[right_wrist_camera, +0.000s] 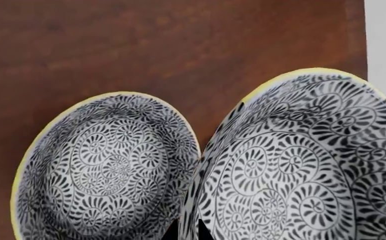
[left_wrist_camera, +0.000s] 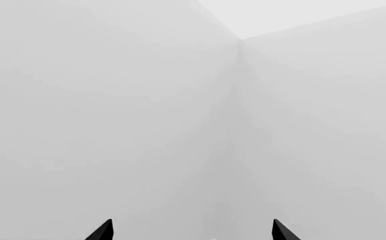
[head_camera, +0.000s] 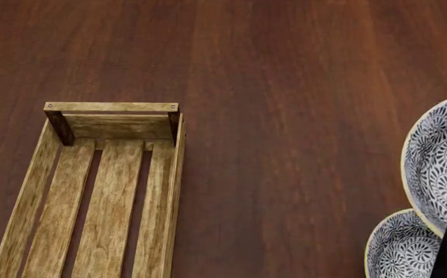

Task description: Stack the left bowl on the right bowl and place them in the tray.

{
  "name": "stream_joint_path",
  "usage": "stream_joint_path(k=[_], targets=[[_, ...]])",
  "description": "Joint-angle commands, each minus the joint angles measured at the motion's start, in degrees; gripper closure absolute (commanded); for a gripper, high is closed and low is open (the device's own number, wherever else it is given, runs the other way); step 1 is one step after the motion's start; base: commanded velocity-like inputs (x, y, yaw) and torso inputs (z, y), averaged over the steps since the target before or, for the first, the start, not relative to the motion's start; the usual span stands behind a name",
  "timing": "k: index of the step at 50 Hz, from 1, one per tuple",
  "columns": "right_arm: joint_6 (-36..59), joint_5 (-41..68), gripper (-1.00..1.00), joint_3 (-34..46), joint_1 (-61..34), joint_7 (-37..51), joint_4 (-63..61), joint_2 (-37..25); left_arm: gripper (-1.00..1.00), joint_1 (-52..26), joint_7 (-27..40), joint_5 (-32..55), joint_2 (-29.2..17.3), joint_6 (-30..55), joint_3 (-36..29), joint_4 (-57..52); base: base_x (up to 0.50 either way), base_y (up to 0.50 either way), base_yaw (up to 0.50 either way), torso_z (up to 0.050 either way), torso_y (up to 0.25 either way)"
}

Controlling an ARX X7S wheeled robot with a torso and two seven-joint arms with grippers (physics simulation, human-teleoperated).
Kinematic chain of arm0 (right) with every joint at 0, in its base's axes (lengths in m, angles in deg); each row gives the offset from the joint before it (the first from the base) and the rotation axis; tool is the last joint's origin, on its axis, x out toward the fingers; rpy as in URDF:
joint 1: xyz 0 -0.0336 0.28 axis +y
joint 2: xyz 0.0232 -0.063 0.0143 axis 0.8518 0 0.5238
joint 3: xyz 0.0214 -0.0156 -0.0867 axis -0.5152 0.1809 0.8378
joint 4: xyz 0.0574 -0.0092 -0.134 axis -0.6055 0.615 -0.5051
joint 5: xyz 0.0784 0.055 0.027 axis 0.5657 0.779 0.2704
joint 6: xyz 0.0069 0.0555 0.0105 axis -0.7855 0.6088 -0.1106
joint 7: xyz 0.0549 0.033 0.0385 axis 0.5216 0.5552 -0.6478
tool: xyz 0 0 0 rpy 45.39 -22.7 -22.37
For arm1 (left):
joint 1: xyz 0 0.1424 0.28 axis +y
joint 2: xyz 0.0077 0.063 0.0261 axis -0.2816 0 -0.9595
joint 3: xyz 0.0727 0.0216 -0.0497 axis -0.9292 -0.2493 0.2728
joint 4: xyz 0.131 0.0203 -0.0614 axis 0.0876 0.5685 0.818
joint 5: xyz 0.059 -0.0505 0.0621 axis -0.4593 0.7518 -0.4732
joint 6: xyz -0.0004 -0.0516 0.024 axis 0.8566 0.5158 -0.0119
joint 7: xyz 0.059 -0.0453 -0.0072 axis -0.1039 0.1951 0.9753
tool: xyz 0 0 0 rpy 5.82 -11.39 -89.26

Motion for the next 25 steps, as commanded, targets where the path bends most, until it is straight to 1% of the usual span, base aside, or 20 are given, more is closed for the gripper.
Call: stream_joint_path(k=[1, 17, 25], targets=[[-1.16, -0.90, 1.00, 1.24, 0.73, 2.49, -0.03, -0.59, -1.00, 0.00, -0.31, -0.14, 0.50, 0.01, -0.02, 0.00, 0.00, 0.00, 0.00, 0.000, 0.000], [-2.11, -1.34, 1.00, 2.88, 3.21, 4.50, 1.20, 0.50, -1.00, 0.00, -0.02, -0.57, 0.22, -0.02, -0.61, 0.00, 0.00, 0.00, 0.00, 0.000, 0.000], [-2.77, -1.66, 1.00, 3.86, 4.51, 5.30, 1.69, 1.44, -1.00, 0.00, -0.44, -0.55, 0.86, 0.13, -0.44, 0.00, 0.00, 0.00, 0.00, 0.000, 0.001]])
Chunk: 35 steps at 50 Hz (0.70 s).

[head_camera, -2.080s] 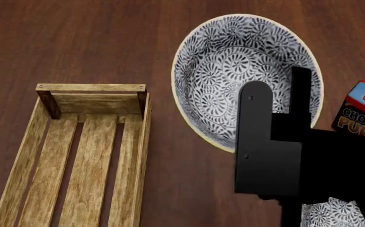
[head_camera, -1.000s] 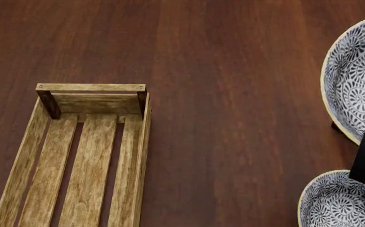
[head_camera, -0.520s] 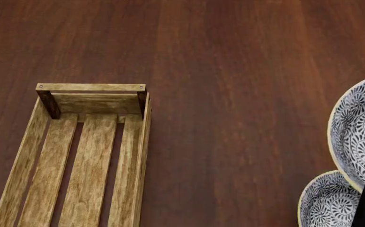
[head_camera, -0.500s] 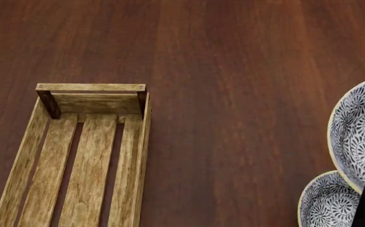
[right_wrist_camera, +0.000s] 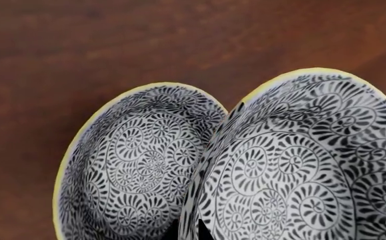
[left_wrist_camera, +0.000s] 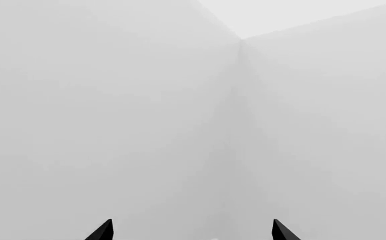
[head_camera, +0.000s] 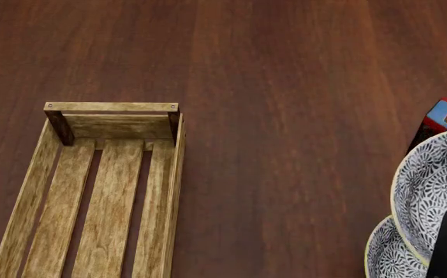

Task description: Stack the left bowl on the right bowl and place them in the tray.

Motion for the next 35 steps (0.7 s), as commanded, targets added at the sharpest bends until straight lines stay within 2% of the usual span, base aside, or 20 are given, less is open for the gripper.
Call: stream_joint_path(k=[1, 21, 35], targets=[[-1.23, -1.73, 1.00, 1.08, -0.27, 1.50, 0.63, 0.89, -1.00, 0.00, -0.08, -0.19, 0.28, 0.09, -0.17, 0.00, 0.00, 0.00, 0.00, 0.000, 0.000], [-0.89, -0.84, 1.00, 3.84, 4.52, 6.30, 0.34, 1.75, -1.00, 0.00, 0.45, 0.24, -0.73, 0.36, 0.15, 0.00, 0.00, 0.00, 0.00, 0.000, 0.000], [-4.26, -0.08, 1.00, 5.09, 7.30, 8.67, 2.61, 0.84, -1.00, 0.00, 0.73, 0.81, -1.42, 0.83, 0.77, 0.00, 0.00, 0.00, 0.00, 0.000, 0.001]])
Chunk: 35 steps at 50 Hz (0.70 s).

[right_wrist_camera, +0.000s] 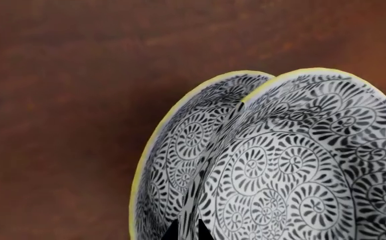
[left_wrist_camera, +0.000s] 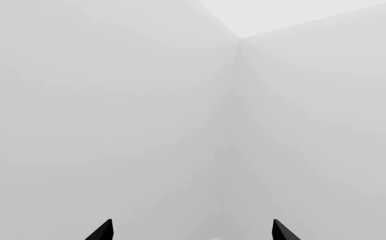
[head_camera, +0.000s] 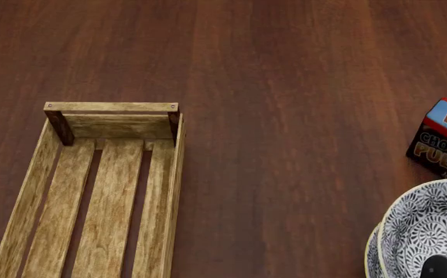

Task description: Stack the left bowl on the right bowl and place them in the tray.

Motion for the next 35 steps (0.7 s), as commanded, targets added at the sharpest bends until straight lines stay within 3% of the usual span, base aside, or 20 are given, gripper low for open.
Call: stream_joint_path(k=[1, 18, 19, 35], targets=[[-2.29, -1.04, 1.00, 0.74, 0.20, 1.81, 1.54, -0.22, -1.00, 0.00, 0.18, 0.40, -0.53, 0.39, 0.49, 0.00, 0.00, 0.00, 0.00, 0.000, 0.000], [-4.53, -1.74, 1.00, 1.02, 0.79, 2.12, 4.56, 0.91, -1.00, 0.00, 0.68, -0.08, -0.78, 0.20, -0.24, 0.00, 0.00, 0.00, 0.00, 0.000, 0.000], [-4.35, -1.80, -1.00, 0.86, 0.55, 2.05, 4.63, 1.17, -1.00, 0.00, 0.71, -0.12, -0.77, 0.19, -0.29, 0.00, 0.00, 0.00, 0.00, 0.000, 0.000], [0.17, -3.62, -1.00, -0.47, -2.98, -1.30, 2.09, 3.42, -1.00, 0.00, 0.70, -0.37, -0.57, 0.00, -0.59, 0.00, 0.00, 0.00, 0.00, 0.000, 0.000]])
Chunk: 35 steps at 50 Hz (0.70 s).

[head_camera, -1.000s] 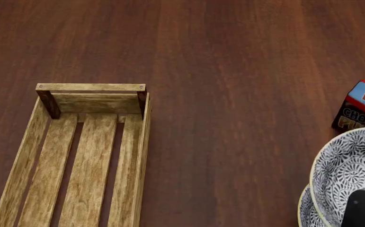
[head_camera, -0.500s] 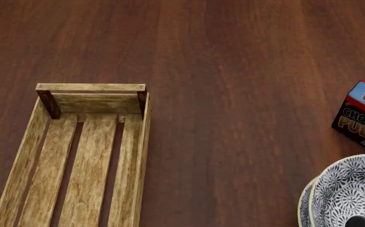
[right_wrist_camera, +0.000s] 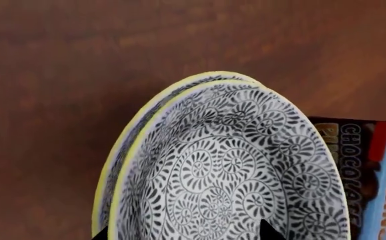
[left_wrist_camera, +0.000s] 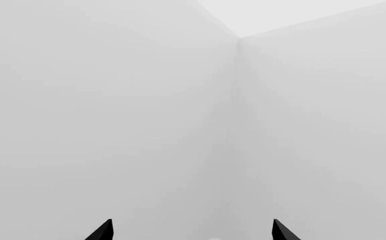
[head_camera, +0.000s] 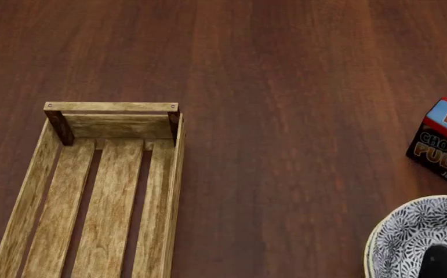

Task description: Stack the left bowl on the right bowl and place them in the tray.

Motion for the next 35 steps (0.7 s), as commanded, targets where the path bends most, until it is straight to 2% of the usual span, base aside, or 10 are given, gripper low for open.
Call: stream_joint_path(k=[1, 14, 35], targets=[[3.13, -1.35, -1.00, -0.82, -2.33, -1.97, -1.61, 1.94, -1.00, 0.00, 0.16, -0.24, 0.03, -0.22, -0.34, 0.00, 0.00, 0.00, 0.00, 0.000, 0.000], [2.72, 0.14, -1.00, -2.71, -4.46, -4.54, -4.53, -0.01, -1.00, 0.00, -0.37, -0.74, 0.90, -0.76, -0.83, 0.00, 0.00, 0.00, 0.00, 0.000, 0.000], [3.38, 3.80, -1.00, -5.01, -6.54, -6.85, -6.96, 0.65, -1.00, 0.00, -1.35, -0.12, 1.72, -0.75, 0.21, 0.00, 0.00, 0.00, 0.00, 0.000, 0.000]])
